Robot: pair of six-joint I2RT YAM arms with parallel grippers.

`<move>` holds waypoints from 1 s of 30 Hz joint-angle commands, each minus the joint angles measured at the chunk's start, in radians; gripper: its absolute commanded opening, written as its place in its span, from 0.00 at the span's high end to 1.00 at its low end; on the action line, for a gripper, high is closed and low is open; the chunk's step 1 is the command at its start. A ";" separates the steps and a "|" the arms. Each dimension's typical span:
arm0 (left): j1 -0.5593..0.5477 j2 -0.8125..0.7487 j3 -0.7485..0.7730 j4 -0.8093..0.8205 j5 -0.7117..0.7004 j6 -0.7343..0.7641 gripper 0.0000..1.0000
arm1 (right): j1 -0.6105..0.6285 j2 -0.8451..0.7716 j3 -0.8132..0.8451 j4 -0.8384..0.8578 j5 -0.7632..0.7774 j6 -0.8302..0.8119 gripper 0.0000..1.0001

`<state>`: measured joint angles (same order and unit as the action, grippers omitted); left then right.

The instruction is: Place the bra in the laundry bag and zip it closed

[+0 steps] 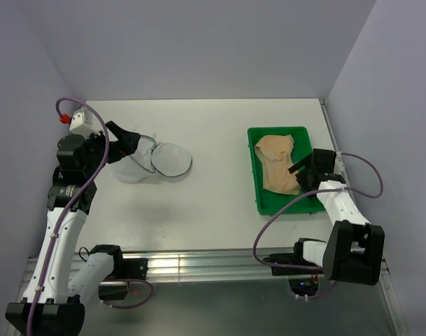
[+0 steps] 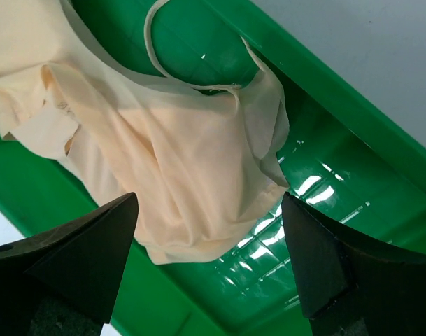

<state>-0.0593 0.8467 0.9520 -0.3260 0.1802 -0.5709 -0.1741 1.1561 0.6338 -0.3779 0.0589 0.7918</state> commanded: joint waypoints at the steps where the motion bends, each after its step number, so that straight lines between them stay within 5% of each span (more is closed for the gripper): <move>1: 0.006 -0.008 0.008 0.039 0.022 -0.012 0.01 | -0.007 0.045 0.007 0.086 -0.019 0.007 0.10; 15: 0.006 -0.003 0.005 0.041 0.008 -0.014 0.01 | -0.007 0.114 -0.077 0.220 -0.053 0.029 0.15; 30: 0.004 0.000 -0.001 0.045 0.010 -0.015 0.01 | -0.007 -0.042 -0.144 0.356 0.027 -0.020 0.67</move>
<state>-0.0589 0.8471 0.9520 -0.3252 0.1833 -0.5735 -0.1749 1.1671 0.4900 -0.0914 0.0360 0.7998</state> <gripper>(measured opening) 0.992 0.352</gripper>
